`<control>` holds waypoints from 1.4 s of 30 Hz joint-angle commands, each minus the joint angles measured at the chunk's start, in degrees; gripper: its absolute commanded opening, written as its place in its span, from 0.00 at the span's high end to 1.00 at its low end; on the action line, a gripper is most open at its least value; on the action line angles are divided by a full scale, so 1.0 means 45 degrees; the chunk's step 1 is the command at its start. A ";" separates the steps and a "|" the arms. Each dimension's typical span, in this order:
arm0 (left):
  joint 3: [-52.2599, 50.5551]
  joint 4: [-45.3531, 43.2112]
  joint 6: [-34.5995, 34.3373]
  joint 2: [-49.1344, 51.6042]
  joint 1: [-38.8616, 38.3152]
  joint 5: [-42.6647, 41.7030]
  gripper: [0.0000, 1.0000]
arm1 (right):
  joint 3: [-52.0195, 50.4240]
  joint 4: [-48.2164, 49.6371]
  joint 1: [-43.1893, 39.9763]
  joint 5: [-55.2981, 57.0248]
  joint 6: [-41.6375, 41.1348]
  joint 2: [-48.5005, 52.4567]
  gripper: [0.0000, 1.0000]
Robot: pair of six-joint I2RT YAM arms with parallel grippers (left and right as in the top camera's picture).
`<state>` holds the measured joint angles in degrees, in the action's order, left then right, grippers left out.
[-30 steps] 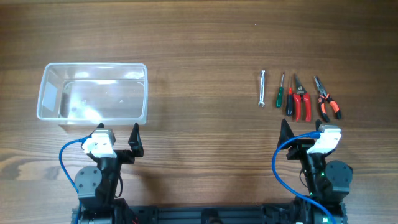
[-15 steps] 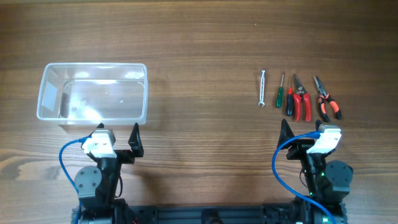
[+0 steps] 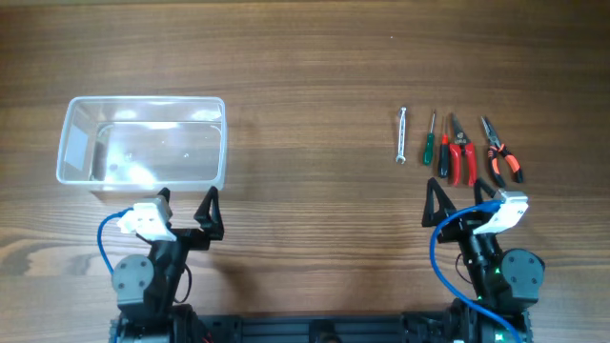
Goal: Pack container
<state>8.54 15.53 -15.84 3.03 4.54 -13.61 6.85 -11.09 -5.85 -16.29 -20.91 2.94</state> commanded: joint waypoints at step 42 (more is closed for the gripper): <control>1.6276 0.5916 0.8121 2.0482 0.5221 0.4483 0.19 | 1.1307 -0.9515 -0.0063 -0.2623 0.3934 1.6349 0.00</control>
<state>81.01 44.25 15.75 90.94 26.20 12.69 56.88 -53.30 -5.85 -27.00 -4.16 75.92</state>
